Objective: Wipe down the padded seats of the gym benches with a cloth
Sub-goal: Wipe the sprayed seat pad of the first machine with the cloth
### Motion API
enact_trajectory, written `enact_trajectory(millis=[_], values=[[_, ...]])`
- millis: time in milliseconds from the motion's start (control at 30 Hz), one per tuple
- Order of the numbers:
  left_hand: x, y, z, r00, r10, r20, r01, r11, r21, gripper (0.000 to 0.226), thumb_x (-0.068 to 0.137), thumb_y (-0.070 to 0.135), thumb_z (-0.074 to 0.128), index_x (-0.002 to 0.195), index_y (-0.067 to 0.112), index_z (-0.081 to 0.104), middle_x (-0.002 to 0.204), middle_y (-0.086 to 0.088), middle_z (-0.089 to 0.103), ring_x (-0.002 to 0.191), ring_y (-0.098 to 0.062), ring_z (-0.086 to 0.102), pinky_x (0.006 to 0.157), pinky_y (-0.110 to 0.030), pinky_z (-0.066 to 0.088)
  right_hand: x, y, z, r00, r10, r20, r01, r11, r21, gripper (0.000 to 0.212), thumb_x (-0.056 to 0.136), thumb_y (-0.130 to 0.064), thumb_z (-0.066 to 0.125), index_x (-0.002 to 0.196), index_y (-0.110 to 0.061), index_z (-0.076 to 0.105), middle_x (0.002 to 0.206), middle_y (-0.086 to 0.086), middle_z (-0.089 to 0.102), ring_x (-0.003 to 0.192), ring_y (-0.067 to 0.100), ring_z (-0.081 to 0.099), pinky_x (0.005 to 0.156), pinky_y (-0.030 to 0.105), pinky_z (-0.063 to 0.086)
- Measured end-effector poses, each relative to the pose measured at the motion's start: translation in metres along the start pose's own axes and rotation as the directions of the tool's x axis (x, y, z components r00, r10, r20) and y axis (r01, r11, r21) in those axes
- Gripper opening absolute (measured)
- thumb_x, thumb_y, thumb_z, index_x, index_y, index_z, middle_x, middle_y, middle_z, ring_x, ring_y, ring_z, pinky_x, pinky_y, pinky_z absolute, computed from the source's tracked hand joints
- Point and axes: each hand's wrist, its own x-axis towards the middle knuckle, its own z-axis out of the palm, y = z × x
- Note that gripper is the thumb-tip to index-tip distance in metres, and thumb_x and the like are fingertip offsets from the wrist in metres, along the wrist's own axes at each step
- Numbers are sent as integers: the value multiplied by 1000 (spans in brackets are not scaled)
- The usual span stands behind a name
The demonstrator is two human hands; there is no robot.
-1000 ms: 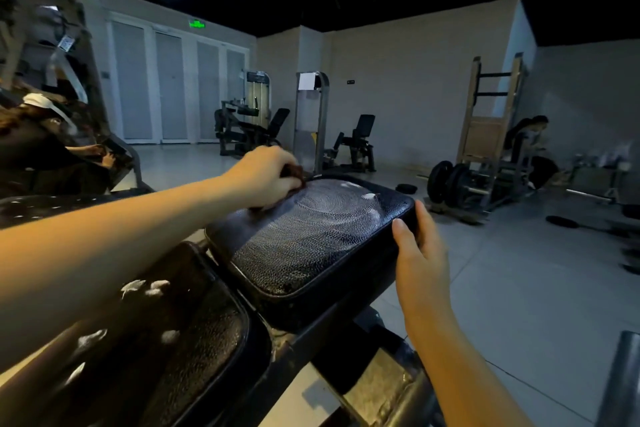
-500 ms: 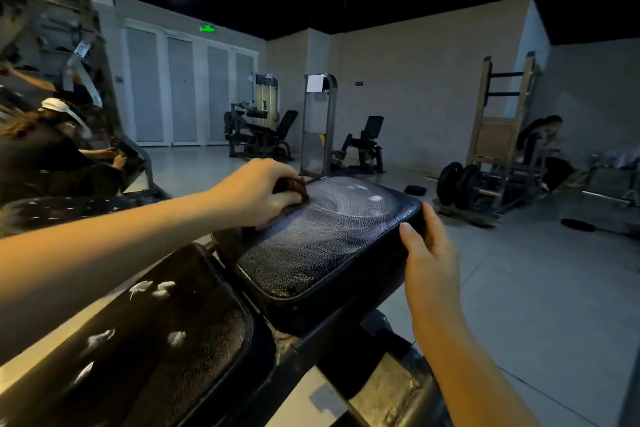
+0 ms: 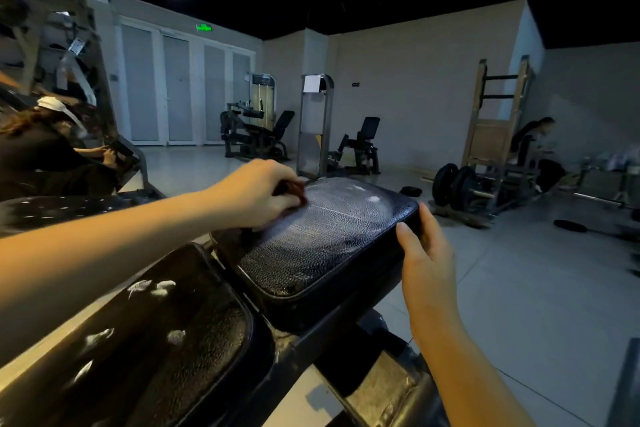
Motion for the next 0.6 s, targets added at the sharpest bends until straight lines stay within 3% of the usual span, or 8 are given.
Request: enact_trajectory(millis=[67, 167, 267, 367, 500, 600], values=[[23, -14, 3, 993, -120, 6, 119, 990, 70, 21, 94, 28, 69, 112, 17, 74, 107, -2, 72, 96, -21, 65, 87, -36, 51, -1, 0, 1, 1000, -1, -10, 1, 1000, -12, 53, 105, -24, 54, 155, -28, 40, 146, -10, 53, 134, 7, 50, 116, 41, 41], [52, 18, 19, 992, -120, -34, 119, 992, -36, 15, 94, 27, 69, 104, 17, 73, 100, -2, 70, 98, -26, 66, 85, -33, 48, -2, -2, 1, 1000, -3, -8, 3, 1000, -30, 54, 105, -26, 54, 156, -28, 39, 143, -10, 54, 131, 7, 51, 115, 41, 43], [52, 69, 27, 997, 74, -29, -76, 991, -113, 10, 94, 27, 69, 99, 19, 71, 97, 3, 68, 97, -23, 65, 85, -35, 49, -2, -2, 0, 1000, 4, -7, -4, 999, -36, 54, 104, -27, 55, 156, -28, 39, 136, -10, 56, 127, 6, 54, 112, 42, 45], [30, 69, 16, 973, 210, 99, -203, 976, -74, 14, 95, 26, 68, 105, 18, 72, 100, 3, 71, 94, -18, 65, 84, -35, 51, 0, -1, 0, 1000, 3, -11, -3, 999, -32, 53, 104, -26, 56, 155, -28, 40, 138, -11, 56, 129, 6, 52, 113, 40, 44], [37, 14, 0, 992, 14, 124, -34, 986, 163, 11, 93, 26, 65, 99, 19, 71, 98, 0, 72, 92, -24, 66, 86, -42, 55, 1, 2, 1, 1000, -16, -11, 15, 1000, -23, 55, 102, -32, 57, 154, -30, 41, 141, -14, 55, 131, 4, 51, 115, 41, 42], [60, 25, 10, 996, -47, 71, 43, 997, 65, 16, 93, 25, 67, 104, 16, 73, 105, -3, 72, 96, -26, 65, 93, -43, 54, 1, 3, 2, 1000, -24, -11, 24, 999, -33, 55, 100, -35, 56, 154, -30, 42, 141, -14, 55, 132, 5, 51, 115, 43, 43]])
